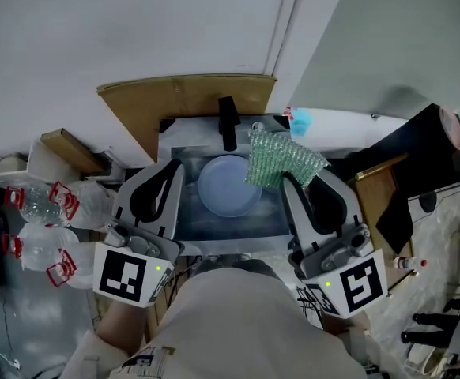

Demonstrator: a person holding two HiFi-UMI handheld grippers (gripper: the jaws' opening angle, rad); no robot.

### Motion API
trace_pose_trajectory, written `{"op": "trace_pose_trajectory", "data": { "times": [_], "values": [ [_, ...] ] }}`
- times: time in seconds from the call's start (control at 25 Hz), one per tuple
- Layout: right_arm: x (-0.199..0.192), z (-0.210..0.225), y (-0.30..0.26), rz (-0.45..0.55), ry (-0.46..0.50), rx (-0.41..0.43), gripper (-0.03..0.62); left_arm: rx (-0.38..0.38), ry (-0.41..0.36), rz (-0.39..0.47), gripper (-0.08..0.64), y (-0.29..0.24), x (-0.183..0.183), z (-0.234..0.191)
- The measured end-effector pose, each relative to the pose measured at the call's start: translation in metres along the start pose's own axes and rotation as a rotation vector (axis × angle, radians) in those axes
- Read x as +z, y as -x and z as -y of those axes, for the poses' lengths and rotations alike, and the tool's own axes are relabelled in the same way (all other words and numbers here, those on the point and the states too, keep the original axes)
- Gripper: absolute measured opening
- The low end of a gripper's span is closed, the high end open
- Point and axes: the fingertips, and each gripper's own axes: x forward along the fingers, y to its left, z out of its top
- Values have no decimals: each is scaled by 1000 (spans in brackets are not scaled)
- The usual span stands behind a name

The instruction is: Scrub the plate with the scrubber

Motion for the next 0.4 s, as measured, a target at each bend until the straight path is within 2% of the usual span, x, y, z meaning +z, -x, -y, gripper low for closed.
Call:
{"op": "trace_pose_trajectory", "data": {
  "times": [0.16, 0.4],
  "values": [
    [-3, -4, -3, -9, 25, 6, 101, -3, -15, -4, 17, 0, 0, 3],
    [1, -9, -4, -3, 53, 32, 101, 6, -3, -55, 17, 0, 0, 11]
  ]
}}
